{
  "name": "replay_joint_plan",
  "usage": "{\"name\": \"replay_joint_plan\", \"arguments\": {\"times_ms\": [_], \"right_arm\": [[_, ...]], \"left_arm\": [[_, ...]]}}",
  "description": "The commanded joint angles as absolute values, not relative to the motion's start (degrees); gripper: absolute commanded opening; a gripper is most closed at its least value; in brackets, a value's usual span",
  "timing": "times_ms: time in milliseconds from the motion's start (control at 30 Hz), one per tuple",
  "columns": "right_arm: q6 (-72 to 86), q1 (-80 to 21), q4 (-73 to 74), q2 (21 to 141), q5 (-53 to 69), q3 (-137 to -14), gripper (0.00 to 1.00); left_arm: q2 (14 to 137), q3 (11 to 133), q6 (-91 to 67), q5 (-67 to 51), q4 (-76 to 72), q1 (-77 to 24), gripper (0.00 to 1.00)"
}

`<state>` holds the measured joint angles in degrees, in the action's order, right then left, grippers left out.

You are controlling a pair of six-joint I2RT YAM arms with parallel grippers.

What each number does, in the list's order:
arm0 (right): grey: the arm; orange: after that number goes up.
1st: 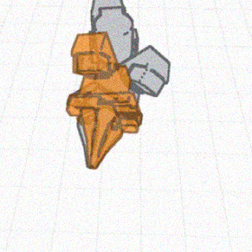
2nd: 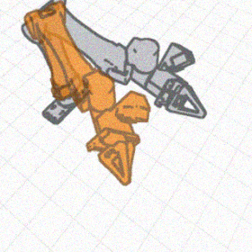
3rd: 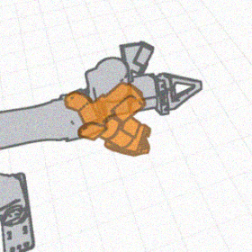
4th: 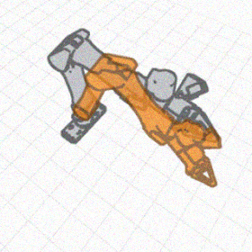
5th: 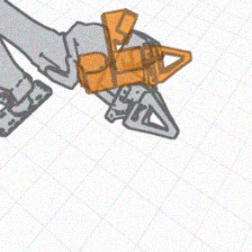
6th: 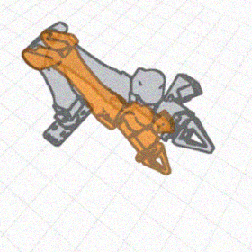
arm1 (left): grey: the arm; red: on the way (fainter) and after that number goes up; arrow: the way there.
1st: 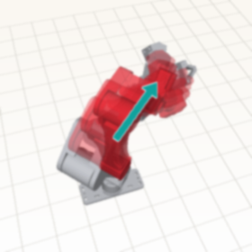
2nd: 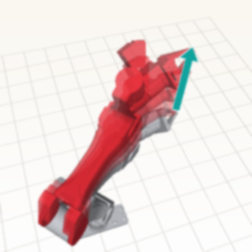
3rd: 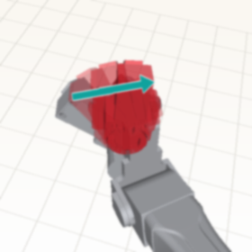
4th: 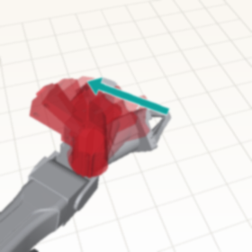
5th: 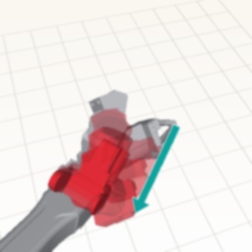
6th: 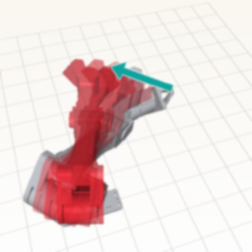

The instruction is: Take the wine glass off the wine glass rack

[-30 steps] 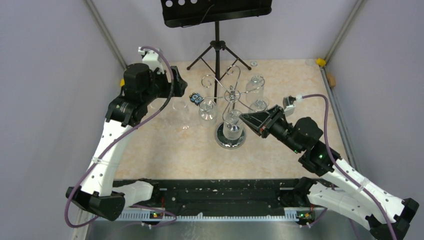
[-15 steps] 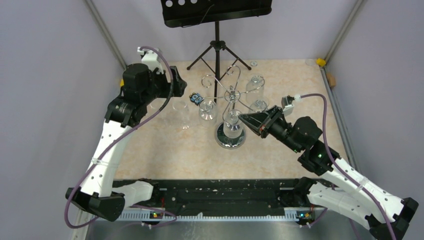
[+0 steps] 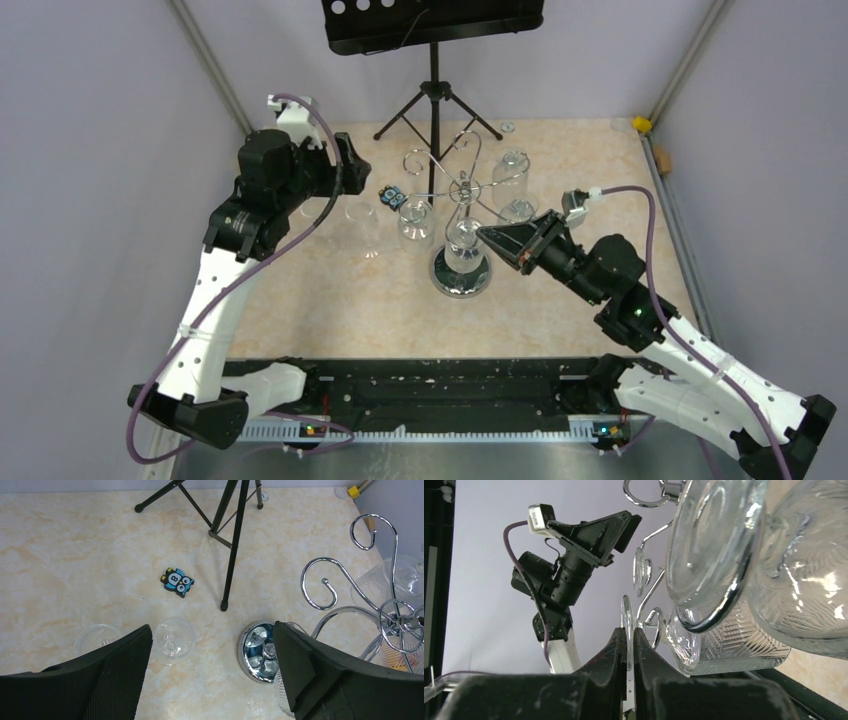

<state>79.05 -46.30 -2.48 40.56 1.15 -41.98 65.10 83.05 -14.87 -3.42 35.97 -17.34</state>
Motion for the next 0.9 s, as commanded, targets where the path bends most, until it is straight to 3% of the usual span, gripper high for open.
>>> {"name": "replay_joint_plan", "arguments": {"times_ms": [0, 433, 867], "right_arm": [[78.7, -46.0, -12.3, 39.2, 2.7, -42.8, 0.0], [77.4, -46.0, -11.1, 44.2, 9.1, -46.4, 0.0], [75.2, -46.0, -15.5, 46.4, 6.6, -46.4, 0.0]], "left_arm": [[64.4, 83.8, -14.5, -4.0, 33.2, -17.1, 0.94], [64.5, 83.7, -14.7, -4.0, 33.0, -17.1, 0.94], [64.2, 83.5, -15.1, -4.4, 33.0, -17.1, 0.94]]}}
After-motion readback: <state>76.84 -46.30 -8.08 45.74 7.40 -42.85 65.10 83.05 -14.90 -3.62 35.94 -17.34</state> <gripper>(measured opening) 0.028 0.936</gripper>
